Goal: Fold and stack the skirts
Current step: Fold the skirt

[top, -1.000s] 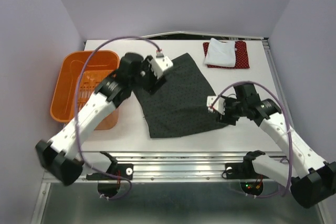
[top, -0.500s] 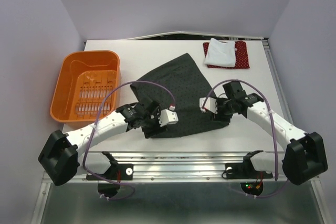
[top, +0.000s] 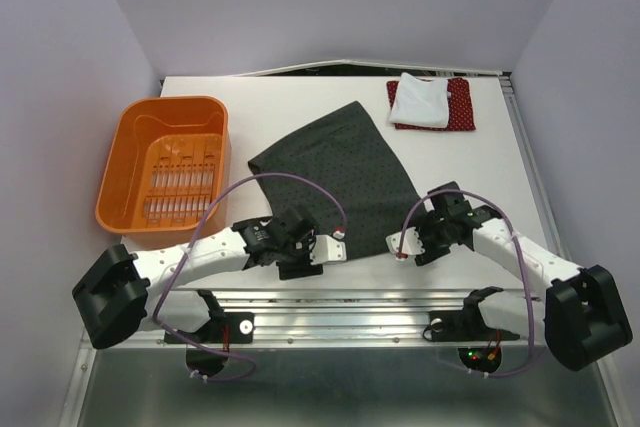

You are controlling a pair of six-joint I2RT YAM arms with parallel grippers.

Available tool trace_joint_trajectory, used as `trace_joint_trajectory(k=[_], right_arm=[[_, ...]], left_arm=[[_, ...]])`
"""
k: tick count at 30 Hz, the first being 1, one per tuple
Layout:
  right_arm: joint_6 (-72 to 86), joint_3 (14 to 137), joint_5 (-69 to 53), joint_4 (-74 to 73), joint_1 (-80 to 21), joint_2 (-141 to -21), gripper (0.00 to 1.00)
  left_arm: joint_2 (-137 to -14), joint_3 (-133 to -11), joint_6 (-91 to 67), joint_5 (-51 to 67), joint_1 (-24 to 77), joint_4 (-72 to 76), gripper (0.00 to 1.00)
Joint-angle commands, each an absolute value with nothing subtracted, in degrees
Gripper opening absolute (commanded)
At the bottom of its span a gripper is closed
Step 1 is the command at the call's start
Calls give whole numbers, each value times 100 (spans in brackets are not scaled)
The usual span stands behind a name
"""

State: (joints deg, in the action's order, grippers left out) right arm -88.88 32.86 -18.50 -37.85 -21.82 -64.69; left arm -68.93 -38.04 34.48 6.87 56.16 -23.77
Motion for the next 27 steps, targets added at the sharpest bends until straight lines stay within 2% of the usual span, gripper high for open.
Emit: trace_joint_trajectory(k=[1, 3, 4, 9, 10, 12, 16, 17, 19, 20, 21, 22, 26, 27], right_arm=[[-9483, 3015, -1715, -3050, -2171, -6643, 59], [-9536, 2927, -1609, -2910, -2171, -6758, 55], [-9536, 2927, -1521, -2892, -2171, -6820, 47], [-9264, 3006, -1556, -2883, -2171, -6751, 18], [-9255, 3015, -1556, -2892, -2171, -6680, 9], [-9158, 3023, -1547, -3049, -2171, -6462, 1], [-9009, 3146, -1626, -3541, -2171, -6030, 1], [-8930, 3233, -1661, -3664, -2171, -5942, 1], [-8799, 3365, -1714, -4068, -2171, -5688, 1], [-8693, 3540, -1766, -4226, -2171, -5608, 1], [-8605, 3655, -1793, -4593, -2171, -5529, 1], [-8474, 3769, -1836, -4745, -2171, -5389, 1], [-8096, 4655, -2100, -6060, -2171, -5108, 1], [-8051, 4658, -2144, -6064, -2171, -5046, 1]], left_arm=[[-6961, -3674, 3638, 615, 5643, -2153, 69], [-6943, -3648, 3647, 650, 5669, -2153, 67], [-6943, -3647, 3656, 668, 5695, -2162, 67], [-7022, -3533, 3692, 371, 5994, -1987, 66], [-7066, -3516, 3683, 300, 6012, -1925, 66], [-7277, -3498, 3700, 185, 6020, -1811, 60], [-7620, -3480, 3578, -395, 6021, -1591, 40], [-7611, -3489, 3542, -430, 6021, -1556, 30], [-7489, -3507, 3533, -440, 6020, -1582, 20], [-7314, -3559, 3559, -422, 6012, -1704, 9], [-7208, -3655, 3603, -230, 6020, -1853, 4], [-7085, -3769, 3664, -55, 6021, -2029, 0], [-5928, -4253, 4155, 1236, 6021, -2933, 0], [-5732, -4306, 4227, 1239, 6021, -3031, 0]])
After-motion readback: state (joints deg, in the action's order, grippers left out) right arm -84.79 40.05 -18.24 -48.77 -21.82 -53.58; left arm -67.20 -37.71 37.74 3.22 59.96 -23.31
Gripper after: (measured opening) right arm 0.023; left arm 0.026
